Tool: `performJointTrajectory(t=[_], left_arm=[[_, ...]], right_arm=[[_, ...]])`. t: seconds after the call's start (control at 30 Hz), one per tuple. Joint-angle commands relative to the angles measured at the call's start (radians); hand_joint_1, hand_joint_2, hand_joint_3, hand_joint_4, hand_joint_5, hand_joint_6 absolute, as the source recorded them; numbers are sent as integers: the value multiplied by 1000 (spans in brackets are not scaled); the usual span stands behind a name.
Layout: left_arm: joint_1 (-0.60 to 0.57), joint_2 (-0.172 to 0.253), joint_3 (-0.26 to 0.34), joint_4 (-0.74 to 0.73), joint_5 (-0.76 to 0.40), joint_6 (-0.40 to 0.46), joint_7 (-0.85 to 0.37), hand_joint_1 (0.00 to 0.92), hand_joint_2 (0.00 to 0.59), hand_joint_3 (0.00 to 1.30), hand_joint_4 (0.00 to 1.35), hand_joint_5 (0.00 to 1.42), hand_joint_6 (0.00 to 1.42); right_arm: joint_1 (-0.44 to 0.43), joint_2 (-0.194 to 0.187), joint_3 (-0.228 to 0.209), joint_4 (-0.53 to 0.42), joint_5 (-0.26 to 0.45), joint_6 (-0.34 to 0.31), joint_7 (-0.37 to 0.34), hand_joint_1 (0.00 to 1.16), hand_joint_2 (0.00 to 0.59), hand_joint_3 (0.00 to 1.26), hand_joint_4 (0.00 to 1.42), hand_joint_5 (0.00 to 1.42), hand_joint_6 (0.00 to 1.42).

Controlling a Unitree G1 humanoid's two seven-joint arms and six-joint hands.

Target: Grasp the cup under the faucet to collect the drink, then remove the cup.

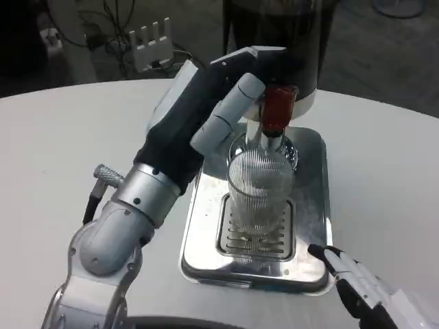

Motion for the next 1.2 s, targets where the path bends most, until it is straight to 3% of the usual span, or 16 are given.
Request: performJointTrajectory(t=[0.03,0.2,0.33,0.47,0.73,0.9,1.2], left_arm=[[7,9,-25,18,23,-58,-21,0,121,443,308,398,381],[12,47,-57,26,53,-109,-65,0,117,320,231,327,315],[15,88,-91,33,89,-181,-112,0,70,125,8,89,95],[17,118,-112,42,114,-223,-144,0,36,5,0,0,0],[27,132,-108,64,124,-256,-144,0,35,0,0,0,0],[27,118,-90,81,67,-238,-158,0,38,11,0,9,0],[1,148,-105,57,100,-210,-190,0,29,0,0,0,0]], right_arm=[[5,0,0,-2,3,-8,-10,595,484,55,1,0,0],[3,1,2,-2,3,-6,-9,594,484,60,1,0,0],[-3,2,5,1,2,-6,-10,594,484,62,1,0,0],[-2,1,4,2,4,-7,-11,594,484,63,1,0,0],[-3,2,7,4,2,-7,-13,594,484,63,1,0,0],[-6,3,10,6,0,-7,-12,594,484,63,1,0,0],[-15,4,18,5,-6,-1,-10,594,484,63,1,0,0]])
